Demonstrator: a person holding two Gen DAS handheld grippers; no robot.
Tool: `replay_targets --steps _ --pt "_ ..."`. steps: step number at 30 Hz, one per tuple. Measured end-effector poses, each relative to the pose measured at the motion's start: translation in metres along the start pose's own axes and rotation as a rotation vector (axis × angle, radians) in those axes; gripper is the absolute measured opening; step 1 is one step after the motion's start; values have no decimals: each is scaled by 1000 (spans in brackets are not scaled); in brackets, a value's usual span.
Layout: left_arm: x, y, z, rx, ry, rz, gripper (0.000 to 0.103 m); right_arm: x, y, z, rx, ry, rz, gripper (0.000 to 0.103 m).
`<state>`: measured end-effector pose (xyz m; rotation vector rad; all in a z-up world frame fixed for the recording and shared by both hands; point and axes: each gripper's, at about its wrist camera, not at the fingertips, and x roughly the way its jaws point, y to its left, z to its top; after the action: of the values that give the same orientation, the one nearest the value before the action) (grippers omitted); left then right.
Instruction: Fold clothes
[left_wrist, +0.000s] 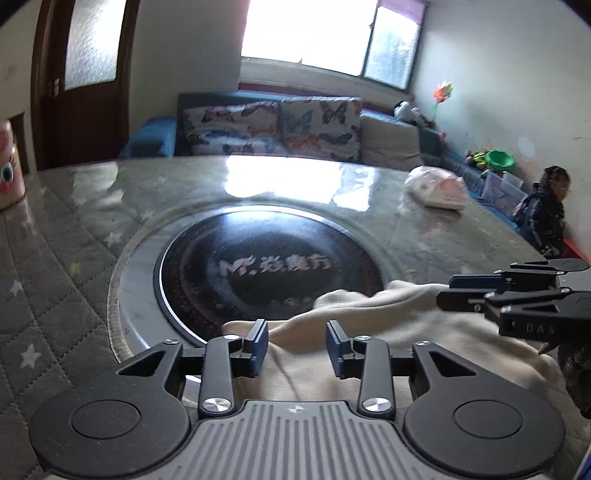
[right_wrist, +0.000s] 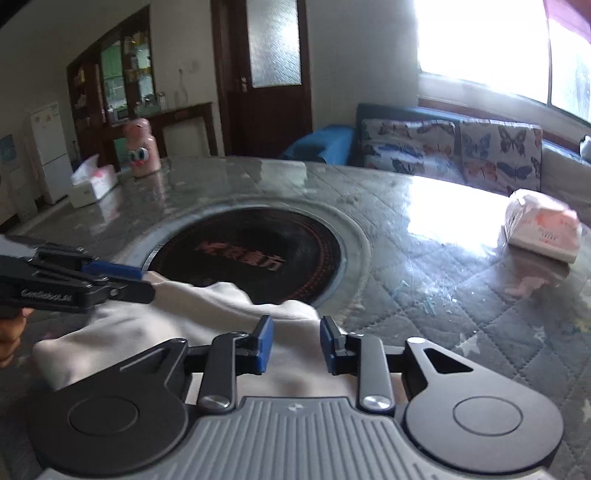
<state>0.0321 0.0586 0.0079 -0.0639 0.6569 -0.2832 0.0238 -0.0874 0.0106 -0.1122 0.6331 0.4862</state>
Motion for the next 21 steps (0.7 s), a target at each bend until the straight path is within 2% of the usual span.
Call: replay_targets --steps 4,6,9,14,21 --pt "-20 -23 -9 53 -37 -42 39 -22 23 -13 -57 -20 4 45" --pt "-27 -34 -16 88 -48 -49 39 -34 37 -22 -90 -32 -2 56" --pt "-34 -47 -28 127 -57 -61 39 -43 52 -36 -136 -50 -36 59" --pt "-31 -59 -49 151 -22 -80 39 -42 70 -62 -205 -57 -96 63" --pt "-29 -59 -58 152 -19 -66 41 -60 66 -61 -185 -84 -131 66"
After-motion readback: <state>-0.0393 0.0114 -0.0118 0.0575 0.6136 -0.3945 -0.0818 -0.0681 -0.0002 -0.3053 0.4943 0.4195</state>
